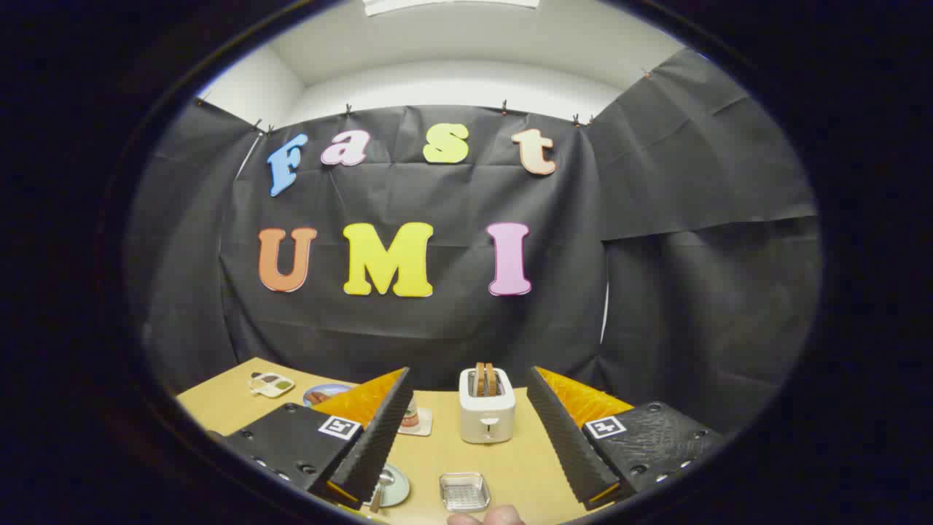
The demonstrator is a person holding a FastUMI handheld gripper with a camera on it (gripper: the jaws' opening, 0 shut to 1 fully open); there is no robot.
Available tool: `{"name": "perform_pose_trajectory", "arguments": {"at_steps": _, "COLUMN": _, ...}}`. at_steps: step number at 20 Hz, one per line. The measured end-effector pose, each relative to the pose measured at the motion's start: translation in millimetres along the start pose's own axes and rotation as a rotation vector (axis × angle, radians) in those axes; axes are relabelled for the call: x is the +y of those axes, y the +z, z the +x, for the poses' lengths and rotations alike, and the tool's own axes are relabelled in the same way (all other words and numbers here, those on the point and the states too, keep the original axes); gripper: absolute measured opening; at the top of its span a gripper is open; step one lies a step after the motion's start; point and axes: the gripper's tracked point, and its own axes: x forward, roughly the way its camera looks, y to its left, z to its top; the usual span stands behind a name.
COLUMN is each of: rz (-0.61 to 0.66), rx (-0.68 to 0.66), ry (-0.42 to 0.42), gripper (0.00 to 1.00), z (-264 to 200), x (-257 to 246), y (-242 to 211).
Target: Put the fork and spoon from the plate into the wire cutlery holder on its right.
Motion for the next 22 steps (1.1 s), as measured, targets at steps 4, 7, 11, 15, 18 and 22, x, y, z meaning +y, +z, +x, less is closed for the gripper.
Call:
{"name": "perform_pose_trajectory", "arguments": {"at_steps": 4, "rz": -0.005, "rx": 0.014, "ry": 0.03, "gripper": 0.96, "z": -1.3, "x": 9.2, "y": -6.2}}
{"name": "perform_pose_trajectory", "arguments": {"at_steps": 7, "rz": -0.021, "rx": 0.019, "ry": 0.045, "gripper": 0.96, "z": -2.6, "x": 15.3, "y": -9.2}}
{"name": "perform_pose_trajectory", "arguments": {"at_steps": 11, "rz": -0.017, "rx": 0.022, "ry": 0.059, "gripper": 0.96, "z": -2.2, "x": 20.4, "y": -10.6}}
{"name": "perform_pose_trajectory", "arguments": {"at_steps": 15, "rz": -0.018, "rx": 0.026, "ry": 0.06, "gripper": 0.96, "z": -0.9, "x": 22.3, "y": -11.2}}
{"name": "perform_pose_trajectory", "arguments": {"at_steps": 18, "rz": -0.019, "rx": 0.03, "ry": 0.073, "gripper": 0.95, "z": 0.8, "x": 28.3, "y": -12.1}}
{"name": "perform_pose_trajectory", "arguments": {"at_steps": 22, "rz": -0.017, "rx": 0.042, "ry": 0.103, "gripper": 0.95, "z": -0.9, "x": 40.6, "y": -14.0}}
